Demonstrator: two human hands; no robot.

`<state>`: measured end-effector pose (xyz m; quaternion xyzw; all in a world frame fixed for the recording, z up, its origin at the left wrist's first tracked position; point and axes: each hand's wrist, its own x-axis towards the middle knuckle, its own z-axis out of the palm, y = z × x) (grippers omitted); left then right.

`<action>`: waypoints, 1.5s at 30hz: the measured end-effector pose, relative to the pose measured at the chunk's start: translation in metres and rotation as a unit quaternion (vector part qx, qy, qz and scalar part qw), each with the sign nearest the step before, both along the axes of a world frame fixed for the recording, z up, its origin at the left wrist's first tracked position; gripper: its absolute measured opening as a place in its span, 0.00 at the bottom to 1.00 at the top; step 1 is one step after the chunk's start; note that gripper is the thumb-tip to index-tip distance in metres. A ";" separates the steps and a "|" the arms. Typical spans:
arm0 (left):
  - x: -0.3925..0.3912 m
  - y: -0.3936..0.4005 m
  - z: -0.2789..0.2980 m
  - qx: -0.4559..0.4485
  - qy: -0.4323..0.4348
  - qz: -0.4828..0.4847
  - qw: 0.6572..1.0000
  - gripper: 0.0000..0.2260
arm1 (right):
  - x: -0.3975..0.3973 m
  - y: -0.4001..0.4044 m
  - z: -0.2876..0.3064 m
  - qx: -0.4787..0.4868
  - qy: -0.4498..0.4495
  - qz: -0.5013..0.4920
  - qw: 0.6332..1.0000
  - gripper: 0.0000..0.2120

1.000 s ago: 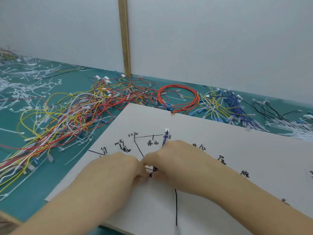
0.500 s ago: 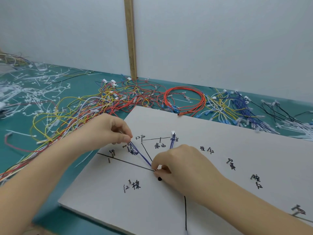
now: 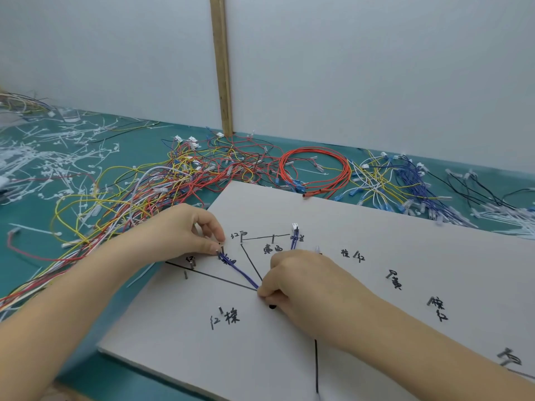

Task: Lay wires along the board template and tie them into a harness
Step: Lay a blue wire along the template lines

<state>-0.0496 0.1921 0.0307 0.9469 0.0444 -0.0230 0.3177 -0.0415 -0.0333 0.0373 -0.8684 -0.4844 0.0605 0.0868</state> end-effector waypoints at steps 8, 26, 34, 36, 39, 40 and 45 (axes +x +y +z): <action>-0.011 -0.001 0.011 0.038 -0.050 0.020 0.998 0.08 | 0.005 -0.003 0.004 -0.009 0.014 0.010 1.000 0.17; 0.016 -0.059 0.024 0.037 -0.132 0.020 0.990 0.11 | 0.002 -0.002 -0.006 0.007 -0.017 0.018 1.000 0.13; 0.064 -0.102 0.011 0.005 -0.161 -0.040 0.986 0.11 | 0.048 -0.041 0.038 0.102 0.184 -0.067 0.975 0.09; 0.065 -0.101 -0.002 0.025 -0.160 -0.043 0.986 0.10 | 0.073 -0.060 0.041 0.171 0.226 -0.134 0.950 0.09; 0.067 -0.096 -0.013 0.041 -0.142 -0.039 0.988 0.10 | 0.115 -0.082 0.037 0.240 0.226 -0.234 0.914 0.12; 0.067 -0.095 -0.014 0.022 -0.147 -0.028 0.989 0.10 | 0.129 -0.087 0.032 0.248 0.207 -0.269 0.907 0.12; 0.069 -0.092 -0.013 -0.152 -0.153 0.041 0.976 0.14 | 0.188 -0.093 0.002 0.200 0.047 -0.373 0.905 0.12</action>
